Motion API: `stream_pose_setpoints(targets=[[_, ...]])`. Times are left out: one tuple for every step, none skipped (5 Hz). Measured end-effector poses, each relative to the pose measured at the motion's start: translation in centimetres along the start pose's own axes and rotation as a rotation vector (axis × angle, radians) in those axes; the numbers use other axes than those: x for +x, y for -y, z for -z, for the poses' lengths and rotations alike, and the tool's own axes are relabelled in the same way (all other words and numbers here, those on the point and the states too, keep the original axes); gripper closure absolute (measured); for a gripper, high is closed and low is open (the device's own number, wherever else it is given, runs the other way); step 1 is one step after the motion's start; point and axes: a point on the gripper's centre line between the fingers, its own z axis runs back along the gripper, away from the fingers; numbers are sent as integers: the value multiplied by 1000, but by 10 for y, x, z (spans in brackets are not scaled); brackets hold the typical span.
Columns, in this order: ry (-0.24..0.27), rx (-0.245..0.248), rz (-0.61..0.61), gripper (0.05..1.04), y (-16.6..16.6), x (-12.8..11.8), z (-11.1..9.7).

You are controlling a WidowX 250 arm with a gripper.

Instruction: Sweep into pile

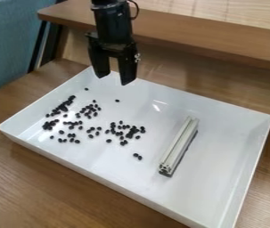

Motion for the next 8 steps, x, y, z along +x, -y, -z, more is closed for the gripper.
stream_pose_setpoints(targets=[[-34,-18,-2,83,0,-1,15],[-36,-86,8,83,8,2,38],[-28,-111,41,83,26,8,45],[-24,-118,62,83,51,16,50],[-25,-123,79,83,74,21,53],[-44,-122,42,83,91,18,63],[-51,-103,-28,83,95,16,70],[-103,-61,-84,83,95,11,89]])
